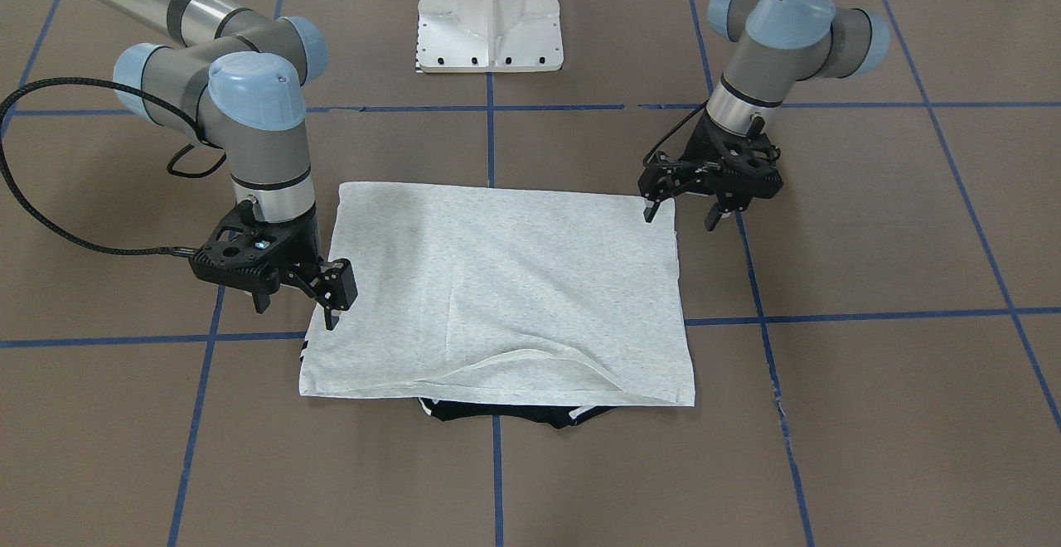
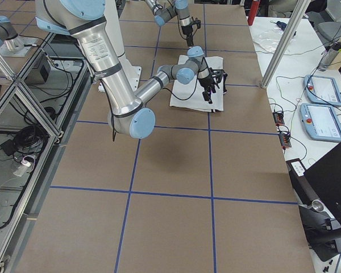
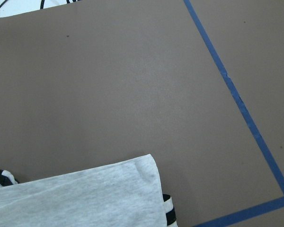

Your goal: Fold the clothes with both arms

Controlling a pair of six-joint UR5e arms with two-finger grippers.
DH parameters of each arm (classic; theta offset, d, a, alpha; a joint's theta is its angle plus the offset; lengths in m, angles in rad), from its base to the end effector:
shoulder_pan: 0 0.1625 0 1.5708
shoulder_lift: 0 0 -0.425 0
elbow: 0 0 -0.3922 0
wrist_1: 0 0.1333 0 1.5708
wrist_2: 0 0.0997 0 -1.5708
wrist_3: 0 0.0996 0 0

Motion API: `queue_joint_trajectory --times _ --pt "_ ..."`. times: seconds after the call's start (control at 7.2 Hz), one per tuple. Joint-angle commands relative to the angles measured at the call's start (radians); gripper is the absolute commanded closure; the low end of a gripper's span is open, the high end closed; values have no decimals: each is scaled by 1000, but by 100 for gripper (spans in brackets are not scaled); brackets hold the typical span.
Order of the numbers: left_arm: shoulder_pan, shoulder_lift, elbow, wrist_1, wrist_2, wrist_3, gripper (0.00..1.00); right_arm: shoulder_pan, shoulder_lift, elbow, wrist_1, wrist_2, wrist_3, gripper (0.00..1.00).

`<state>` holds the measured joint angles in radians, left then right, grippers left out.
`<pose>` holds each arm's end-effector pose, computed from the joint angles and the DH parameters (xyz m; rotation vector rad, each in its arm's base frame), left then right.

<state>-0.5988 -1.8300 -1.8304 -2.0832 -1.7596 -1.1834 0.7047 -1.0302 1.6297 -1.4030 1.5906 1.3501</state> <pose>0.4184 -0.4242 0.3436 0.3353 0.9868 -0.0946 -0.4356 -0.5428 0.3081 0.3286 -0.7013 0.4522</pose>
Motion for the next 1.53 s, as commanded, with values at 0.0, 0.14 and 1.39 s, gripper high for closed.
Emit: queue_joint_trajectory --times 0.0,0.14,1.39 --pt "97 38 15 -40 55 -94 6 -1 -1 6 1 0 0 0" --pt "99 46 20 -43 68 -100 8 -2 -1 6 1 0 0 0" --pt "125 44 54 -43 78 -116 48 -7 -1 6 4 -1 10 0"
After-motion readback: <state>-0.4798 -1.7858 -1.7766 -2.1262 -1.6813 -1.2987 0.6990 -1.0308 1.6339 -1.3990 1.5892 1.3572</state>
